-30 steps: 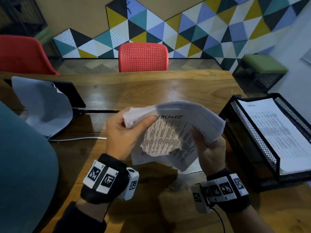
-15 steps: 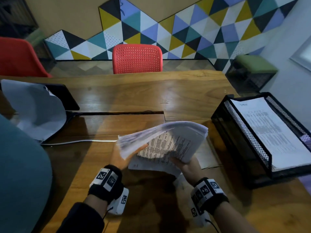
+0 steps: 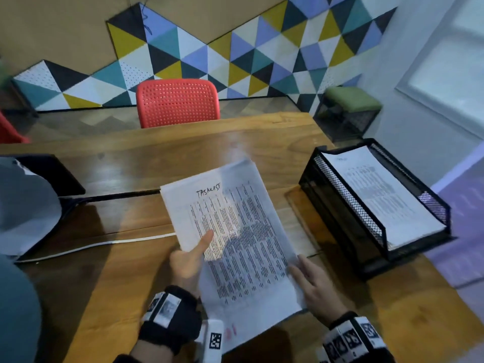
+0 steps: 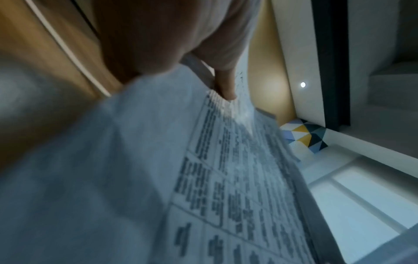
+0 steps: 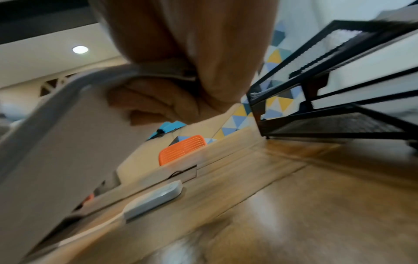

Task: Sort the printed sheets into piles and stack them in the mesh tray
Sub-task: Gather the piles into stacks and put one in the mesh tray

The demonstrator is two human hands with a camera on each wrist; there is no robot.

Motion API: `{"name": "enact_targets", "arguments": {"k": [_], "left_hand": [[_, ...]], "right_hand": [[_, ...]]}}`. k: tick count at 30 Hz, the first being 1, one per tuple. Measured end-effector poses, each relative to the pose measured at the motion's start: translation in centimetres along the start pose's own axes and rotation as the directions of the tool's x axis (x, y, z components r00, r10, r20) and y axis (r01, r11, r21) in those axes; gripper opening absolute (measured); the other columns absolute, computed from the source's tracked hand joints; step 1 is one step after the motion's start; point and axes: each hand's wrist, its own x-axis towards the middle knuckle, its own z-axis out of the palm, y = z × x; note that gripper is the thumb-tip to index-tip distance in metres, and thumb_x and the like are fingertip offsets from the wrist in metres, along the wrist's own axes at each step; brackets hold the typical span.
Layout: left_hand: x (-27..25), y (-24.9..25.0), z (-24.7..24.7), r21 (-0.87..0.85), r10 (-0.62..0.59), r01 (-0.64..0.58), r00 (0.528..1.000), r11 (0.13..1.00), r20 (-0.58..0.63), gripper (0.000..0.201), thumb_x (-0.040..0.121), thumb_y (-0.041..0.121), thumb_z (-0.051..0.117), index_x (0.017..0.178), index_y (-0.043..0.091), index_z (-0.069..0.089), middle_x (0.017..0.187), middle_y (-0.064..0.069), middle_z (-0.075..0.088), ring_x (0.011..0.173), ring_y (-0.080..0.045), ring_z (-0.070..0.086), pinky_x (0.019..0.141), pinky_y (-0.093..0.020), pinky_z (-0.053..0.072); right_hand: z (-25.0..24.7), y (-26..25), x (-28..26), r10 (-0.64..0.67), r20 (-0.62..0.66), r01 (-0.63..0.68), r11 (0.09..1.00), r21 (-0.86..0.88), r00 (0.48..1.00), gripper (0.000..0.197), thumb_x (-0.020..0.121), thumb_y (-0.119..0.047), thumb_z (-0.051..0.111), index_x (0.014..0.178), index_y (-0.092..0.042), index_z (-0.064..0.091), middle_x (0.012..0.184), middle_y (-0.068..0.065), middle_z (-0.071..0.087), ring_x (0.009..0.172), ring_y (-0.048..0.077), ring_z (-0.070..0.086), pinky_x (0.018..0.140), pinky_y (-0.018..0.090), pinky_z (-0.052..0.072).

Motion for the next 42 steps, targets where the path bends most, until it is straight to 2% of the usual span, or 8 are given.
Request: {"name": "enact_targets", "arguments": {"k": [6, 14, 21, 25, 30, 36, 39, 42], "left_hand": [[-2.8, -4.8, 2.9, 0.213, -0.271, 0.204, 0.892, 0.956, 0.361, 0.032, 0.087, 0.014, 0.07, 0.117, 0.001, 0.067, 0.11, -0.015, 0.075, 0.101, -0.032, 0.072, 0.088, -0.046, 0.058], [-6.4, -11.3, 11.0, 0.425, -0.128, -0.044, 0.921, 0.904, 0.369, 0.007, 0.09, 0.006, 0.069, 0.096, 0.005, 0.073, 0.096, -0.014, 0.078, 0.082, -0.025, 0.076, 0.073, -0.041, 0.062], [-9.7, -15.8, 18.9, 0.403, -0.207, 0.014, 0.874, 0.915, 0.44, 0.024, 0.088, 0.016, 0.071, 0.108, 0.003, 0.071, 0.1, -0.01, 0.078, 0.092, -0.03, 0.075, 0.081, -0.046, 0.06], [-11.2, -19.0, 23.1, 0.5, -0.257, -0.011, 0.848, 0.866, 0.463, 0.02, 0.092, 0.022, 0.068, 0.109, 0.012, 0.07, 0.102, -0.002, 0.077, 0.091, -0.016, 0.075, 0.074, -0.028, 0.06], [-11.5, -21.6, 27.5, 0.722, -0.504, 0.067, 0.76, 0.689, 0.41, 0.018, 0.097, 0.021, 0.062, 0.107, 0.008, 0.056, 0.093, -0.011, 0.069, 0.065, -0.019, 0.067, 0.052, -0.023, 0.052], [-8.3, -21.4, 30.5, 0.831, -0.326, -0.021, 0.914, 0.556, 0.242, 0.041, 0.096, 0.03, 0.061, 0.129, 0.006, 0.051, 0.105, -0.012, 0.069, 0.071, -0.024, 0.07, 0.043, -0.023, 0.043], [-6.7, -20.9, 32.1, 0.871, -0.228, -0.088, 0.948, 0.483, 0.222, 0.055, 0.097, 0.031, 0.06, 0.145, 0.009, 0.042, 0.124, -0.011, 0.063, 0.083, -0.03, 0.073, 0.061, -0.031, 0.054], [-5.7, -21.1, 32.9, 0.936, -0.158, -0.196, 0.955, 0.292, 0.249, 0.034, 0.096, 0.033, 0.058, 0.121, 0.01, 0.062, 0.099, -0.015, 0.075, 0.084, -0.033, 0.072, 0.077, -0.041, 0.059]], "right_hand": [[-6.4, 2.0, -3.6, 0.094, -0.061, -0.089, 0.993, 0.084, 0.994, 0.045, 0.089, -0.041, 0.063, 0.121, -0.01, 0.063, 0.111, 0.011, 0.071, 0.104, 0.029, 0.067, 0.091, 0.05, 0.052], [-15.1, 5.9, -6.3, 0.222, -0.092, -0.228, 0.972, -0.055, 0.971, 0.039, 0.083, -0.039, 0.056, 0.107, -0.011, 0.065, 0.099, 0.002, 0.075, 0.092, 0.024, 0.07, 0.079, 0.044, 0.054], [-24.7, 10.6, -9.8, 0.381, 0.031, -0.382, 0.924, 0.025, 0.924, 0.045, 0.091, -0.034, 0.056, 0.133, -0.024, 0.044, 0.126, -0.007, 0.061, 0.112, 0.01, 0.062, 0.093, 0.028, 0.051], [-29.4, 12.1, -11.1, 0.325, -0.216, -0.338, 0.941, -0.027, 0.921, 0.033, 0.082, -0.03, 0.056, 0.111, -0.015, 0.062, 0.094, 0.001, 0.072, 0.071, 0.0, 0.068, 0.056, 0.012, 0.047], [-34.2, 15.7, -11.9, 0.317, -0.474, -0.424, 0.896, -0.136, 0.822, 0.027, 0.082, -0.035, 0.055, 0.101, -0.018, 0.065, 0.097, 0.007, 0.072, 0.077, 0.017, 0.064, 0.063, 0.027, 0.044], [-39.1, 16.2, -9.4, 0.31, -0.592, -0.487, 0.858, -0.163, 0.744, 0.05, 0.072, -0.046, 0.056, 0.108, -0.013, 0.068, 0.101, 0.015, 0.07, 0.092, 0.03, 0.065, 0.081, 0.04, 0.052], [-39.6, 15.1, -7.3, 0.347, -0.68, -0.445, 0.895, 0.034, 0.646, 0.029, 0.084, -0.035, 0.066, 0.103, -0.012, 0.065, 0.096, 0.015, 0.067, 0.077, 0.024, 0.062, 0.065, 0.024, 0.05], [-38.1, 15.6, -5.8, 0.564, -0.607, -0.401, 0.825, 0.398, 0.56, 0.033, 0.085, -0.034, 0.069, 0.104, -0.008, 0.062, 0.091, 0.012, 0.067, 0.071, 0.018, 0.065, 0.058, 0.023, 0.052]]}}
